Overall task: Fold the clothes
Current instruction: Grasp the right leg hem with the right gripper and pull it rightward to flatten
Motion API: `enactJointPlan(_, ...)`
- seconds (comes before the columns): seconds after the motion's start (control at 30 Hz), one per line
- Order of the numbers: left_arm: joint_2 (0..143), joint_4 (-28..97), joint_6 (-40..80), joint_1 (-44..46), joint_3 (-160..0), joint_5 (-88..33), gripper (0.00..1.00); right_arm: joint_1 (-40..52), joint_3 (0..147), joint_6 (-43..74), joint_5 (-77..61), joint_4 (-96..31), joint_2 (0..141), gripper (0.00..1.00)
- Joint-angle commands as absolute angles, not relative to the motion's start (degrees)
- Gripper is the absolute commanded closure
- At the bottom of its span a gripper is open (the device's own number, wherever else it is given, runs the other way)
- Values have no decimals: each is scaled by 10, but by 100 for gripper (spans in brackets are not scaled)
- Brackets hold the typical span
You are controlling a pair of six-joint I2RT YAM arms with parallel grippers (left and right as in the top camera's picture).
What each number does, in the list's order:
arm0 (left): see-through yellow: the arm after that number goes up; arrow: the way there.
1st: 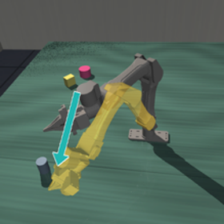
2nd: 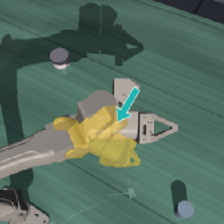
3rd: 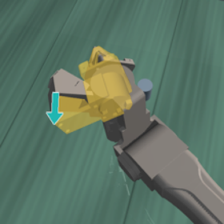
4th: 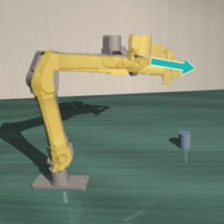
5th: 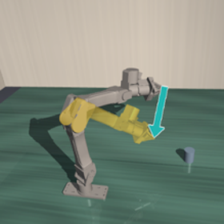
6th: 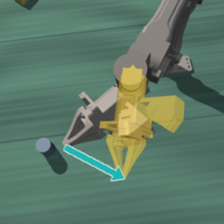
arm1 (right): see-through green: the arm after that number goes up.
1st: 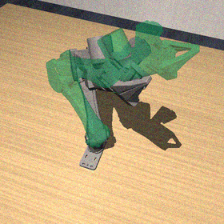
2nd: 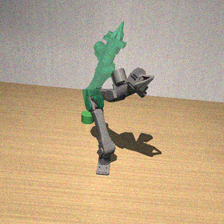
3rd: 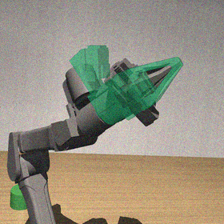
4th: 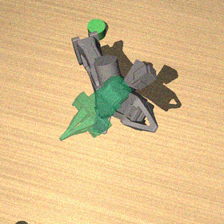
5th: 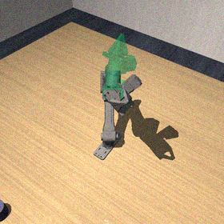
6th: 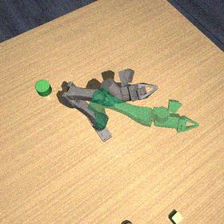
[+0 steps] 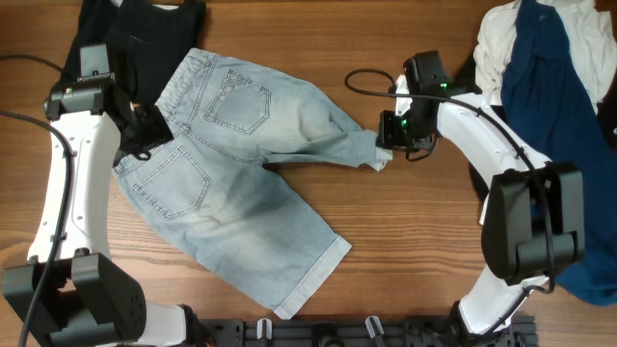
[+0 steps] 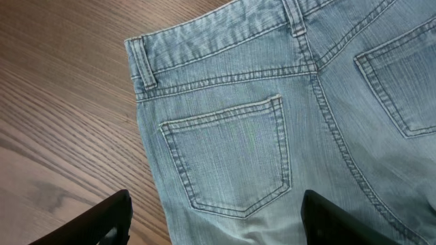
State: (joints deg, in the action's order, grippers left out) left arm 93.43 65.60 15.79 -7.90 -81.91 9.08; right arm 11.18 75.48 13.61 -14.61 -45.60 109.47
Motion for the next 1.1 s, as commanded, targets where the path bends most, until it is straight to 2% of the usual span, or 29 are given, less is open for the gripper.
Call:
enactJointPlan(0.0,938,654,159,-78,-821,84,20,114,743,133,-164,-435,1103,96)
enactJointPlan(0.17,938,648,159,-79,-821,84,20,114,770,105,-168,-444,1035,96)
enactJointPlan(0.27,938,647,159,-79,-821,84,20,128,772,94,-173,-490,957,96)
enactJointPlan(0.47,938,645,159,-78,-821,84,19,233,763,94,-187,-578,915,95)
enactJointPlan(0.5,938,645,159,-78,-821,84,19,262,747,100,-186,-576,920,76)
enactJointPlan(0.53,938,644,159,-78,-821,84,18,279,737,112,-177,-574,925,43)
enactJointPlan(0.57,938,644,159,-78,-821,84,17,291,726,123,-169,-571,930,29)
enactJointPlan(0.63,938,643,159,-78,-821,84,15,299,707,140,-158,-566,941,13)
enactJointPlan(0.67,938,642,159,-78,-821,84,15,295,705,154,-143,-563,942,11)
enactJointPlan(0.83,938,638,159,-78,-821,84,13,223,705,163,-98,-509,942,10)
enactJointPlan(1.07,938,629,159,-78,-821,83,12,131,677,74,-83,-385,1000,28)
